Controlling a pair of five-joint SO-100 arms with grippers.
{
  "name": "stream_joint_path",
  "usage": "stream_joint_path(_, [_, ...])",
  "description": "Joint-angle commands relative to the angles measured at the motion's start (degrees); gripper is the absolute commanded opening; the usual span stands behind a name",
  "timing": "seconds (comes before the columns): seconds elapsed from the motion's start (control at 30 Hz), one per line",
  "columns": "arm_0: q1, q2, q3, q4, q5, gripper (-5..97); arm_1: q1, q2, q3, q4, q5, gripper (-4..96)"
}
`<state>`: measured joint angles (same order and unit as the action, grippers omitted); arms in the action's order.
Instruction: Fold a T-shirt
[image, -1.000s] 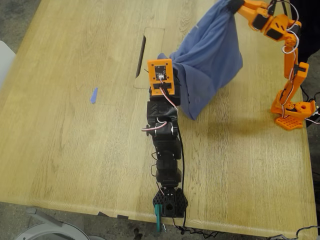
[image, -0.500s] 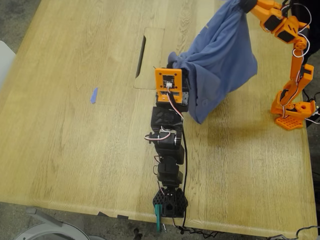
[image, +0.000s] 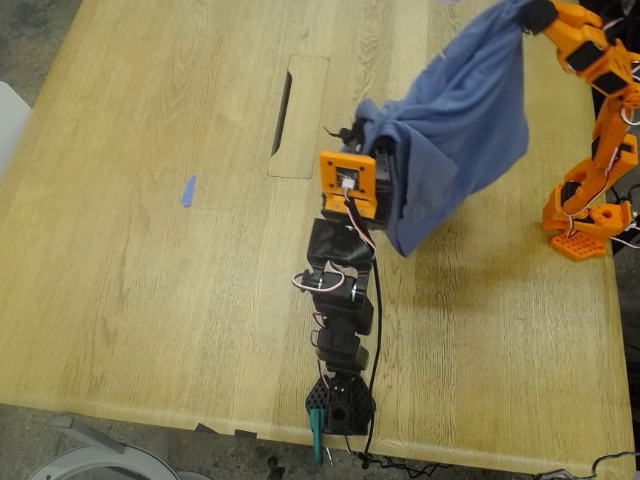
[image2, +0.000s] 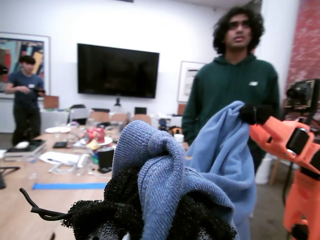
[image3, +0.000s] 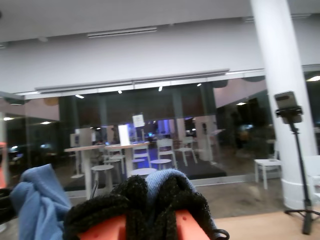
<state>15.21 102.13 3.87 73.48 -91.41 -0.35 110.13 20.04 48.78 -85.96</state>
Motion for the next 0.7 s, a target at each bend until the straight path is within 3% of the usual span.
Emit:
stream_joint_path(0.0, [4.1, 3.8, -0.5, 0.0, 1.1, 0, -3.0, 2.9, 0.0, 0.9, -1.1, 5.2])
stream_joint_path(0.67, [31.9, 4.1, 0.3, 10.1, 0.9, 0, -22.2, 13.8, 10.9, 10.3, -4.5, 6.1])
